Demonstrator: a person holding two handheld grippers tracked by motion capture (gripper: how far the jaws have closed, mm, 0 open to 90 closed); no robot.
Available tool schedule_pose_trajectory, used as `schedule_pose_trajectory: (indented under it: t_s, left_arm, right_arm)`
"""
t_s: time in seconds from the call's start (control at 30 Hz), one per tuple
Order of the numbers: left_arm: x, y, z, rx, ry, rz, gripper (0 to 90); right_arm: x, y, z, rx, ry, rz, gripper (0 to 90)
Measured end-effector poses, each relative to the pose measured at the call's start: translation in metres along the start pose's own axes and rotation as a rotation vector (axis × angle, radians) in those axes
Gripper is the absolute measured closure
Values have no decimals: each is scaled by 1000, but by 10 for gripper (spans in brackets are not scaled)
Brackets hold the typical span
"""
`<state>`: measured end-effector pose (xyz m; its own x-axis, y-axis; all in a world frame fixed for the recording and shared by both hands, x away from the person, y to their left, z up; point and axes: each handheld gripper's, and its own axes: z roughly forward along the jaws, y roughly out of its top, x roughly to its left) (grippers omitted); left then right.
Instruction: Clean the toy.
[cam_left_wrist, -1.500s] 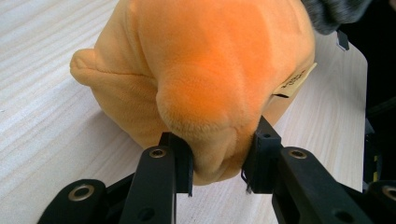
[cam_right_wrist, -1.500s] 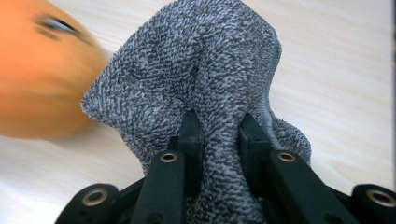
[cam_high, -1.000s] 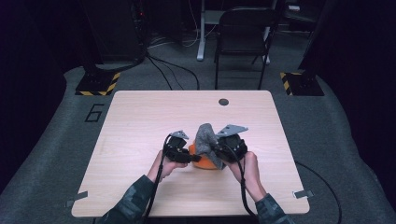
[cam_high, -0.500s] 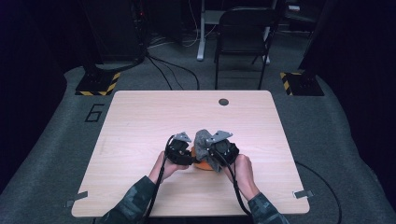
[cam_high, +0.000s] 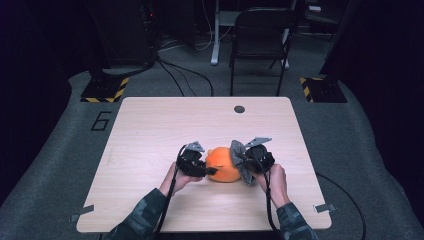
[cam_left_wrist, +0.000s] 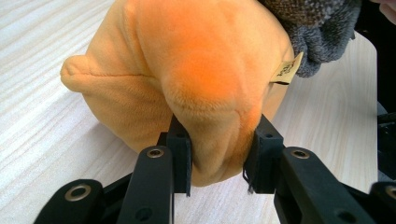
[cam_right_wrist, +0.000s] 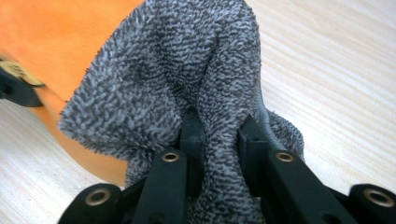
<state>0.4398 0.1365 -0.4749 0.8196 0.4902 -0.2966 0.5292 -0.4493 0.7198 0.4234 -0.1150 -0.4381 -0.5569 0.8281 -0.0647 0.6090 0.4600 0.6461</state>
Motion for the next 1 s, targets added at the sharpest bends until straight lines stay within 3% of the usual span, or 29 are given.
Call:
schedule_pose_trajectory:
  t_s: [0.3, 0.43, 0.53, 0.67, 0.73, 0.77, 0.8, 0.83, 0.87, 0.9, 0.93, 1.0]
  left_arm:
    - [0, 0, 0, -3, -4, 11, 669]
    - [0, 0, 0, -3, -7, 4, 667]
    - [0, -1, 0, -11, -2, 8, 664]
    - [0, -1, -1, -10, -5, 7, 664]
    - [1, -1, -2, -10, -5, 1, 664]
    - [1, -1, -2, -10, -5, 1, 664]
    - [1, -1, -2, -11, -6, -1, 664]
    - [1, -1, -2, -11, -6, -1, 664]
    - [1, -1, -1, -13, -4, 5, 664]
    - [1, -1, -1, -13, -4, 5, 664]
    - [0, -1, -1, -10, 0, 15, 664]
    - [-1, -1, -1, -10, 5, 20, 664]
  right_arm:
    - [-16, -9, 12, 43, -7, 48, 761]
    - [-22, -17, 26, 91, -27, 52, 760]
    - [-24, -25, 43, 166, -29, 73, 759]
    - [-28, -24, 42, 189, -18, 64, 758]
    - [-35, -18, 23, 144, -19, 74, 759]
    - [-35, -18, 23, 144, -19, 74, 759]
    - [-37, -11, 4, 85, -19, 81, 759]
    - [-37, -11, 4, 85, -19, 81, 759]
    - [-34, -2, -15, 14, 5, 84, 759]
    - [-34, -2, -15, 14, 5, 84, 759]
    - [-24, 8, -32, -54, 47, 76, 759]
    - [-7, 19, -45, -94, 61, 37, 759]
